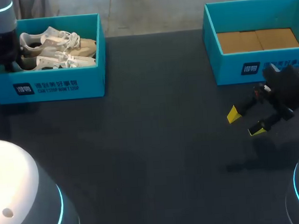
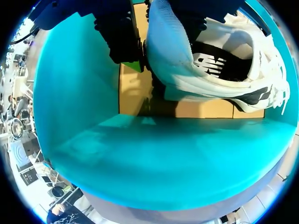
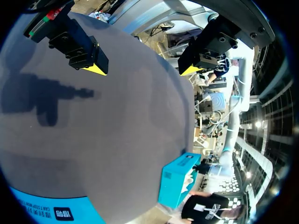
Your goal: Take the shoe out of the shoebox, open the shoe tongue, remove and reinsert the insole, then place the shoe into the shoebox
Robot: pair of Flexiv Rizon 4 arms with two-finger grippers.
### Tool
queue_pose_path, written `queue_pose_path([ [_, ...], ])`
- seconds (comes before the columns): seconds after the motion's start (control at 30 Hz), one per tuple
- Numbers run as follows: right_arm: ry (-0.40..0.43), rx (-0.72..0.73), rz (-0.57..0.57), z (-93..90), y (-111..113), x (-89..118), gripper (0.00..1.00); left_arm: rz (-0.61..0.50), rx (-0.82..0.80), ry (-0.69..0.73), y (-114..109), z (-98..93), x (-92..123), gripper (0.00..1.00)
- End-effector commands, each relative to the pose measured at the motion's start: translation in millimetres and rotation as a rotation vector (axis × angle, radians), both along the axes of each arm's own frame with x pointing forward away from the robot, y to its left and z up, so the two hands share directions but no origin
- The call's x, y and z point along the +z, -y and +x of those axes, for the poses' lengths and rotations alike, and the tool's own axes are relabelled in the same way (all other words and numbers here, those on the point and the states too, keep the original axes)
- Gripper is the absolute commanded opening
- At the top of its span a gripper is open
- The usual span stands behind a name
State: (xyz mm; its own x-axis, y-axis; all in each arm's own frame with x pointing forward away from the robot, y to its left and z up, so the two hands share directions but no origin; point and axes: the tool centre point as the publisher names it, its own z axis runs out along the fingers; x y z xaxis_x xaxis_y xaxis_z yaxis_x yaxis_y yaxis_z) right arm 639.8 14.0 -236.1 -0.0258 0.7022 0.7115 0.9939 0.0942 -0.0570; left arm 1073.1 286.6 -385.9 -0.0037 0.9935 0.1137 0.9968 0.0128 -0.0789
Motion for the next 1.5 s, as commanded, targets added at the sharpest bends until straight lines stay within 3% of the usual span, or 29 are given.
queue_pose_path([
  [0.03,0.001,-0.003,-0.003,-1.5,-1,0,1.00,0.001,-0.003,0.005,0,0.1,3,0.00],
  [0.5,0.001,-0.003,-0.003,-1.5,-1,0,1.00,-0.013,-0.002,0.032,-2,1.2,19,0.00],
  [0.77,0.001,-0.003,-0.003,-1.5,-1,0,1.00,-0.013,0.005,0.068,-3,3.1,41,0.00],
  [1.5,0.001,-0.003,-0.003,-1.5,-1,0,1.00,-0.016,0.061,0.151,-12,-4.4,148,0.00],
])
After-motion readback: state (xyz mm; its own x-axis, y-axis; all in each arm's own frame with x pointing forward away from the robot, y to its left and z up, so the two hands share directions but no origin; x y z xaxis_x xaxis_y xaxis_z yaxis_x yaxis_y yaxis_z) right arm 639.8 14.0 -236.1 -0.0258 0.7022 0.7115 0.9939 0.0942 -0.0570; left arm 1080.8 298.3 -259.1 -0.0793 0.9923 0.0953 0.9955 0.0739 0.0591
